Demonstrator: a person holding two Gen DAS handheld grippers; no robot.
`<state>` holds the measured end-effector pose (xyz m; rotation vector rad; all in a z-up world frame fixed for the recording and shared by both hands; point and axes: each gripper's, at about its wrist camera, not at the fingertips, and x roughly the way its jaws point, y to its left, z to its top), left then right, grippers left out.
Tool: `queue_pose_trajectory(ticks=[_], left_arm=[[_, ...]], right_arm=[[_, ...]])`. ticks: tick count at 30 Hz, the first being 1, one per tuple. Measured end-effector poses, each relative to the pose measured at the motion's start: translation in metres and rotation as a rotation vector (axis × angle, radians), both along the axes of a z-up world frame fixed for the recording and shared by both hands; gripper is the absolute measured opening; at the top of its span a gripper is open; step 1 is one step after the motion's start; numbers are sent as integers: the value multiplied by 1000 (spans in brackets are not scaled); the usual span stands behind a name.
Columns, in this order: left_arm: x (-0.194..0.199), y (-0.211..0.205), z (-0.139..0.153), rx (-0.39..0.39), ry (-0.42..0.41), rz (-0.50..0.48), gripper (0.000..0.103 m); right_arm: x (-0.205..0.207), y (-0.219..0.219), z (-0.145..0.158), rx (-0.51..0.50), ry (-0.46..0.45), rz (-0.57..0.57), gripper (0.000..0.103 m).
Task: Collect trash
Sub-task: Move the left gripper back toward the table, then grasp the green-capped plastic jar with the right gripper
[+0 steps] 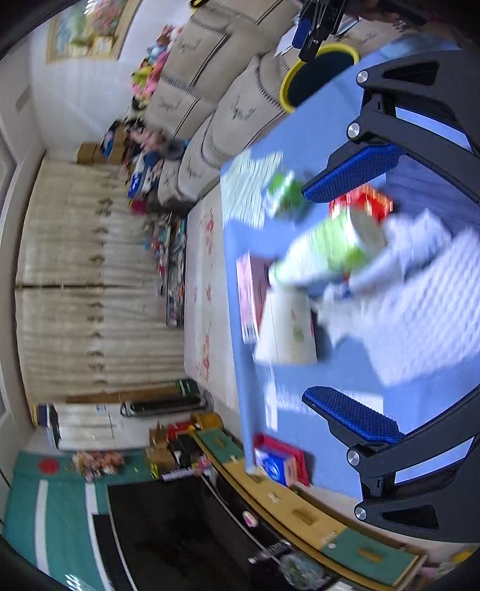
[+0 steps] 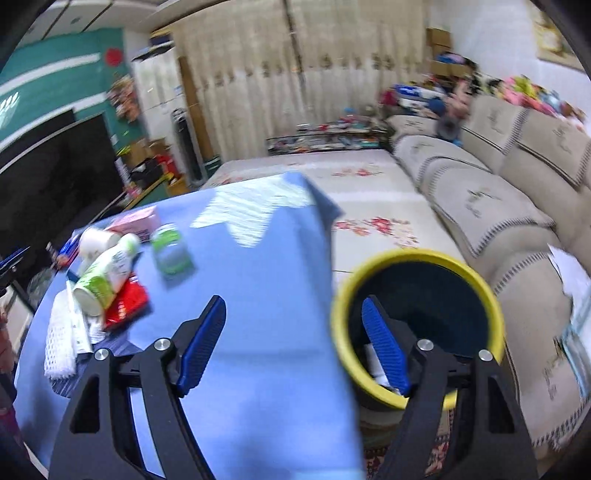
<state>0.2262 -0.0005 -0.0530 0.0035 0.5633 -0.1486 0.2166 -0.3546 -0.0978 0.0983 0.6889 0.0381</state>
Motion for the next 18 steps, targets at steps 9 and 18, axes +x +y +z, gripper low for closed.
queue_pose_trajectory(ticks=[9,18], left_arm=[[13,47,-27,-66,3,119,98],[11,46,-29,-84,-8,130,98]], right_arm=[[83,88,-3,-4,35,246,72],[143,123,-39,-72,111,302,72]])
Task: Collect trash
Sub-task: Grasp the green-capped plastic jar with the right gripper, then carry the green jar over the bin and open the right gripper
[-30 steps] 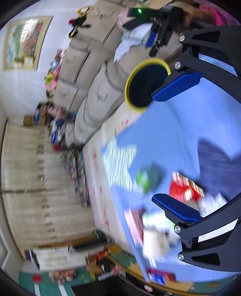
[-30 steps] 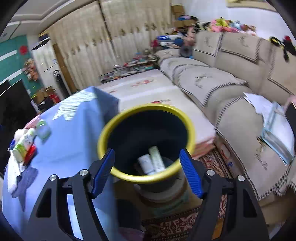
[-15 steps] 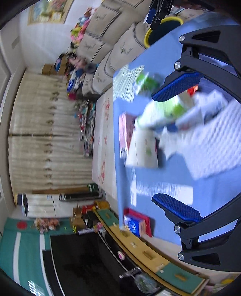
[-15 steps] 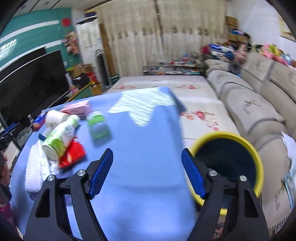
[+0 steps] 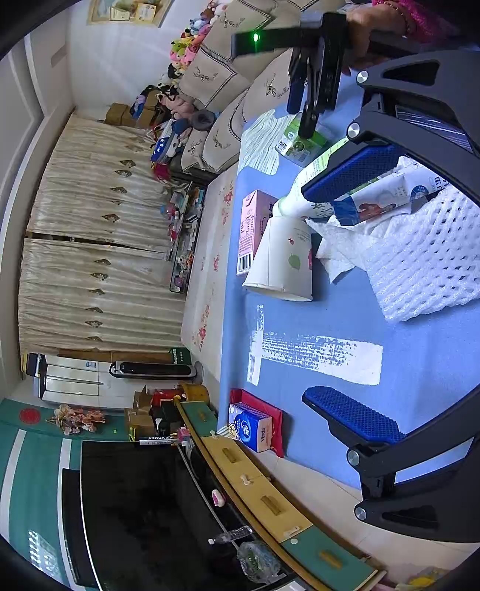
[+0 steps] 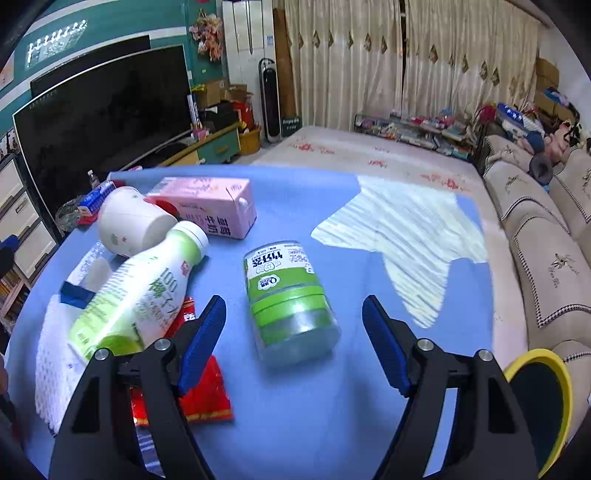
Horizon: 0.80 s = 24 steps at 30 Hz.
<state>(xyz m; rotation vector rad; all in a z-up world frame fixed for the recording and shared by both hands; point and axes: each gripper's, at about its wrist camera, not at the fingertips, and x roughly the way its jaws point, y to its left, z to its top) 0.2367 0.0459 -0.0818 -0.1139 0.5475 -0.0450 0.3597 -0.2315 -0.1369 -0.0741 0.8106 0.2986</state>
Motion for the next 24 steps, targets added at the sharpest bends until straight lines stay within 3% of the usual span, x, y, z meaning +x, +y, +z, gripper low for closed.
queue_pose_trajectory(ticks=[4,9,22,24], left_arm=[[-1,-7,-1,23,3,-8,98],[-1,-14,-1,30,8,-25,98],[2,-23,-6,36,20,-36,98],[2,-24,-8,39,20,-39,98]], right_arm=[[10,1,-14,22,33,-3,71],[16,2,-22,41,57,3,57],[3,-4,-9,65,10,-6,53],[-1,-4,-4,75,10,-7,49]])
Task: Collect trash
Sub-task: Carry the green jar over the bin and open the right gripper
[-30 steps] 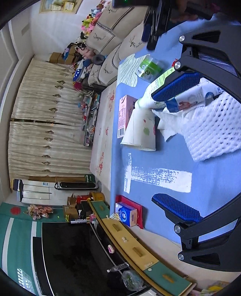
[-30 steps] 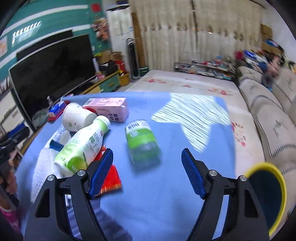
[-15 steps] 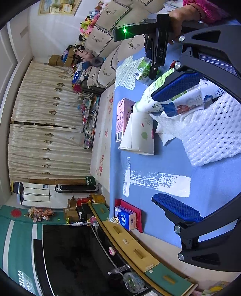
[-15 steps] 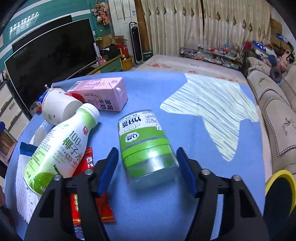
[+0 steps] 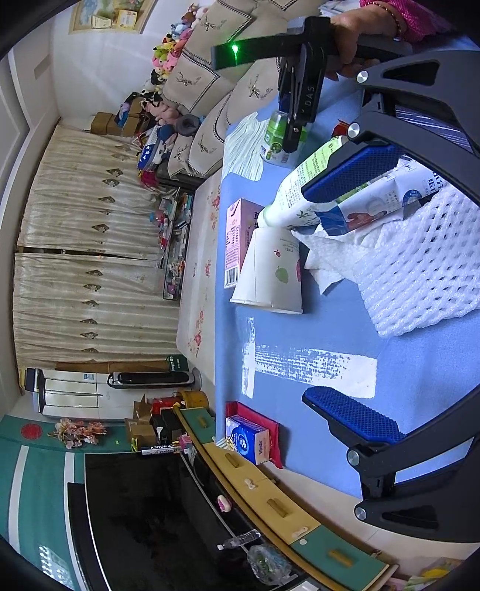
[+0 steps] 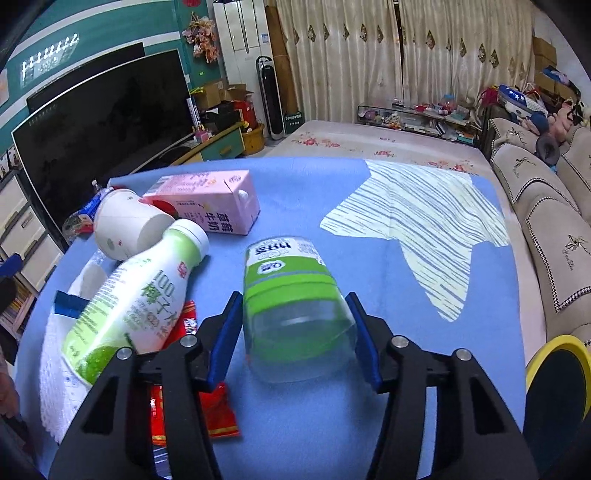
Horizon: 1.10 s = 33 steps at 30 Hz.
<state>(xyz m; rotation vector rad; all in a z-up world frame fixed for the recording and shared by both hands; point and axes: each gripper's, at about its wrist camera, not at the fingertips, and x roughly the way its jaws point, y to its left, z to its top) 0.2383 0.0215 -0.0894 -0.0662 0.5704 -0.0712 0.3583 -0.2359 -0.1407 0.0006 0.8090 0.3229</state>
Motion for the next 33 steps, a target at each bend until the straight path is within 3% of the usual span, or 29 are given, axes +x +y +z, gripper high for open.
queue_pose_trajectory(ticks=[15,22,33], left_arm=[[-3,-6,-3,3,0,-13,98],[-4,-8,-3,6,2,-19,98],[-2,-7,-6,-7,17,-24,98]], right_arm=[[-59,-24,47,71,-37,-16,48],[-75,-81,46,75,-36,-152,48],[-89,-201,9,72,25,-441,49]])
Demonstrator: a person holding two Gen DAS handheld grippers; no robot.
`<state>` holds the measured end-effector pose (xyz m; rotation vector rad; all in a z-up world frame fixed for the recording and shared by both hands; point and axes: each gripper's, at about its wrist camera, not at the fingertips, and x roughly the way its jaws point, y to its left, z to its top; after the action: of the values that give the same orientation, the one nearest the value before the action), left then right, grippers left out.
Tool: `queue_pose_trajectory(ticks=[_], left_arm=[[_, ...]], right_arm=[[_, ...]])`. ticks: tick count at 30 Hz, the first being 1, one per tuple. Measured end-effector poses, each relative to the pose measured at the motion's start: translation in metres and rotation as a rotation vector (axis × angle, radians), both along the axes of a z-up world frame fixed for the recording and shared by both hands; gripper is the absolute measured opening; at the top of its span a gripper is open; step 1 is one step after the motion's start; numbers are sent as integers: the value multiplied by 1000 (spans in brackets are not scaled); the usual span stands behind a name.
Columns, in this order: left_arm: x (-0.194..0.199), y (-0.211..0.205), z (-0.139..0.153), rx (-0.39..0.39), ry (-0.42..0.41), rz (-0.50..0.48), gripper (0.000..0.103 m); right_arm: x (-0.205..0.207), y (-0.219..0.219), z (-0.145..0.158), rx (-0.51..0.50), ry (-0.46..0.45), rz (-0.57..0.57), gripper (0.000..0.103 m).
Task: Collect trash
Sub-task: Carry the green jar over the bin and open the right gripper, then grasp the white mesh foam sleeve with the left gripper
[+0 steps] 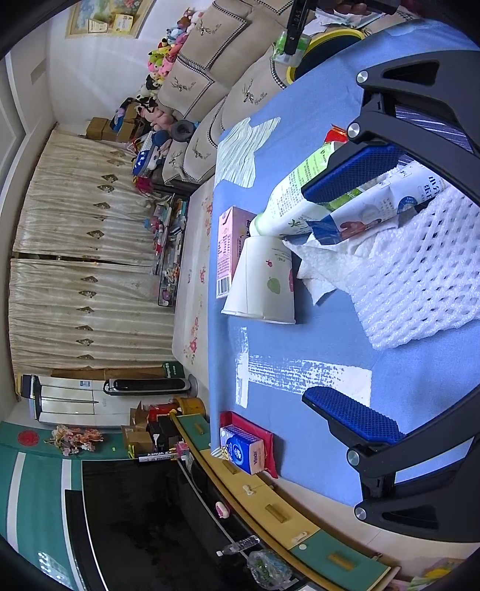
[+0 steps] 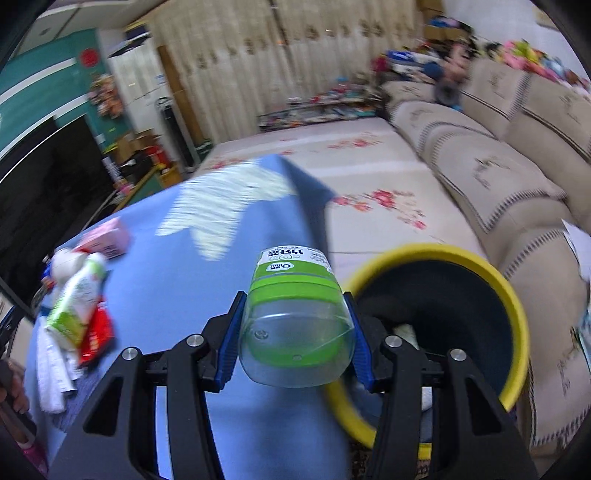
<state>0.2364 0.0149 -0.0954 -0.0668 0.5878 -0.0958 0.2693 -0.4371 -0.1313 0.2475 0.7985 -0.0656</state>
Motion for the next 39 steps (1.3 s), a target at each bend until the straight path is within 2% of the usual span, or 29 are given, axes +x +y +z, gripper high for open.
queue_pose_trajectory(ticks=[7,13,17,22,26,31,36,39], left_arm=[[3,-2,-4,4,13,-5,98],[5,-6,-5,13,21,-10,98],[5,-6,-6,13,21,-10,98],[5,-7,-6,14,24,-12,98],[5,-10,-6,22,26,-11,98],[6,-11,-7,40,32,-7,98],[9,-11,-14,31,96,-9,98],[5,-10,-16,22,147,-10,98]], right_arm=[[-1,-57,-43,8,93,-146,49],[3,-74,-69,-9,152,-202,49],[-1,-75,-72,-14,157,-230,49],[-10,-66,-53,-24,116,-239,49],[-26,-39,-18,-23,-1,-193,54],[-37,8,10,-38,-105,-113,57],[-43,53,19,-114,-182,-55,60],[-43,69,15,-140,-197,-37,61]])
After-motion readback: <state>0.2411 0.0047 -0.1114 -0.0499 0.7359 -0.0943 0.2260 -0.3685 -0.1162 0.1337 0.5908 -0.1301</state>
